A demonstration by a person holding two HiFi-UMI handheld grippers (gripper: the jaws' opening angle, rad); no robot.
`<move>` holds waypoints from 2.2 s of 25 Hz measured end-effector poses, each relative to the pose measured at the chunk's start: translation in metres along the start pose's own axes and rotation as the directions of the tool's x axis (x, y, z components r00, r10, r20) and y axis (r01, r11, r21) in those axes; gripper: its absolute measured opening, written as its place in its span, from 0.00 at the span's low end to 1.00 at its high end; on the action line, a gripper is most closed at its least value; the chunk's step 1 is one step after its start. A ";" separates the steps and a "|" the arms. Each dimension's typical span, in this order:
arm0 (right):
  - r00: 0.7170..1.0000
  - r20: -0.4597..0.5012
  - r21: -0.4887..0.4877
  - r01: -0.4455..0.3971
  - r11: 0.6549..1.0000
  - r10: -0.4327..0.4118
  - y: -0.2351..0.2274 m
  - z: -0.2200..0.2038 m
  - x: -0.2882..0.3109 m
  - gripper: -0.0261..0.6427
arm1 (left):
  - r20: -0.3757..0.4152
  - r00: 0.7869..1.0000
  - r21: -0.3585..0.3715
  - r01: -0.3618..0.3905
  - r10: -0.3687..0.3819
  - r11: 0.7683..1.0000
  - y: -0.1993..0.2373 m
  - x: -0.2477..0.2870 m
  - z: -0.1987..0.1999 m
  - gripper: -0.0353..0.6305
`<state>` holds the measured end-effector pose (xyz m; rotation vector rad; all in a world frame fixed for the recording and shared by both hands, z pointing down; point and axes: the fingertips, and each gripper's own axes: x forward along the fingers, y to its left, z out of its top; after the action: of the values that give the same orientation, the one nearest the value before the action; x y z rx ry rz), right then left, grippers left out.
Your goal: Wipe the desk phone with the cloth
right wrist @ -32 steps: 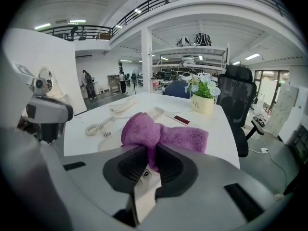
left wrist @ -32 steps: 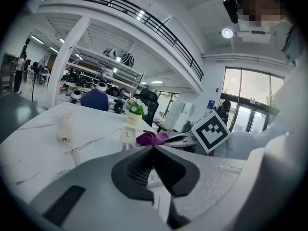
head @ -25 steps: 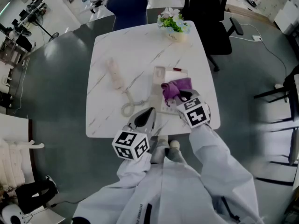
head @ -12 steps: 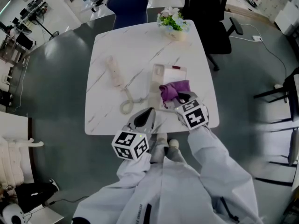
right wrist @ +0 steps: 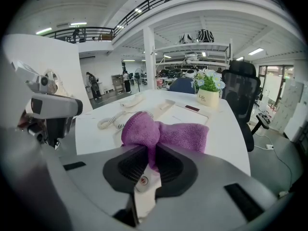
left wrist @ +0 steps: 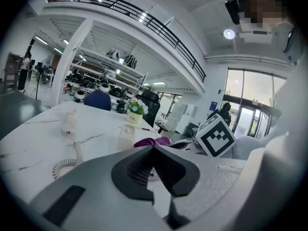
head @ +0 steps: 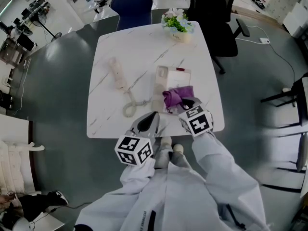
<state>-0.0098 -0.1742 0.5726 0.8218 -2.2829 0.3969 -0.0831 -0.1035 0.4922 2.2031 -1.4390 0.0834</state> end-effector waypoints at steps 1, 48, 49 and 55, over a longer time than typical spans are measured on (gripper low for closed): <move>1.000 0.000 0.001 -0.003 1.000 0.003 0.002 -0.001 -0.001 0.09 | 0.000 1.000 0.000 0.000 0.000 1.000 -0.001 0.000 0.000 0.05; 0.984 -0.003 0.091 -0.174 0.980 0.175 0.045 -0.034 -0.041 0.09 | 0.078 0.997 0.039 -0.013 0.010 0.999 -0.020 -0.023 0.023 0.05; 0.985 0.006 0.089 -0.171 0.981 0.171 0.043 -0.030 -0.044 0.09 | 0.081 0.997 0.041 -0.014 0.010 0.999 -0.020 -0.024 0.024 0.05; 0.991 0.041 0.051 -0.126 0.991 0.124 0.027 -0.004 -0.050 0.09 | 0.094 0.996 0.043 -0.015 0.011 0.999 -0.009 -0.024 0.032 0.05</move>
<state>0.0034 -0.1288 0.5398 0.7199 -2.3752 0.5048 -0.0930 -0.0941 0.4537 2.2599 -1.5150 0.0161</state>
